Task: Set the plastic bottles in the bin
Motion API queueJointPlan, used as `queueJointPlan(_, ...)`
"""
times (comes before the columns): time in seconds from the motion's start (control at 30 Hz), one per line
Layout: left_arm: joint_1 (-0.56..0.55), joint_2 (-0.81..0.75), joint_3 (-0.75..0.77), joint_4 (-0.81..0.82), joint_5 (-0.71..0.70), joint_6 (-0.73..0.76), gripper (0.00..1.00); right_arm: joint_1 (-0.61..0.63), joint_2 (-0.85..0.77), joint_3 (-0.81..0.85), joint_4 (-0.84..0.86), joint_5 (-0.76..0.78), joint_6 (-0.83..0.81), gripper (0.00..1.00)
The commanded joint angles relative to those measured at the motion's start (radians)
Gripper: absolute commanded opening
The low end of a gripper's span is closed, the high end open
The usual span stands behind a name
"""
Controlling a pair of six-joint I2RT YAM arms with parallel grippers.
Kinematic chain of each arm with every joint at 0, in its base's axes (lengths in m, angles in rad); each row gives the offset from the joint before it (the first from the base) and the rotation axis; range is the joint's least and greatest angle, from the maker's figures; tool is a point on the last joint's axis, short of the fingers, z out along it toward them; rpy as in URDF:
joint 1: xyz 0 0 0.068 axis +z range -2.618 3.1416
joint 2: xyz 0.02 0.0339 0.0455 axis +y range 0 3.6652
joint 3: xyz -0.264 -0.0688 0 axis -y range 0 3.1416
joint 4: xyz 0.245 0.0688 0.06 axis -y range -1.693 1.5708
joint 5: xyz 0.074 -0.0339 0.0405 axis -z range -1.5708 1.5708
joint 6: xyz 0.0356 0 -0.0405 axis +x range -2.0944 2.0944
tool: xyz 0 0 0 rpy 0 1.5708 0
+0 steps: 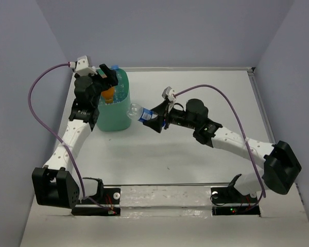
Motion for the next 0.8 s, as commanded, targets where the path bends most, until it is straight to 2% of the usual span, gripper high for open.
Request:
queueJointPlan(0.0, -0.017, -0.071, -0.007, 0.066, -0.049, 0.043, 0.99, 0.001, -0.004, 0.147, 0.066, 0.102, 0.078, 0.4)
queueJointPlan(0.33, -0.017, -0.273, 0.048, -0.1, -0.013, 0.0, 0.99, 0.001, 0.158, 0.39, 0.132, 0.199, 0.197, 0.4)
queueJointPlan(0.6, -0.017, -0.483, -0.021, -0.235, -0.048, 0.049, 0.99, 0.001, 0.422, 0.674, 0.235, 0.203, 0.291, 0.4)
queueJointPlan(0.77, -0.017, -0.568, -0.097, -0.208, -0.068, 0.06, 0.99, 0.001, 0.621, 0.863, 0.246, 0.185, 0.323, 0.41)
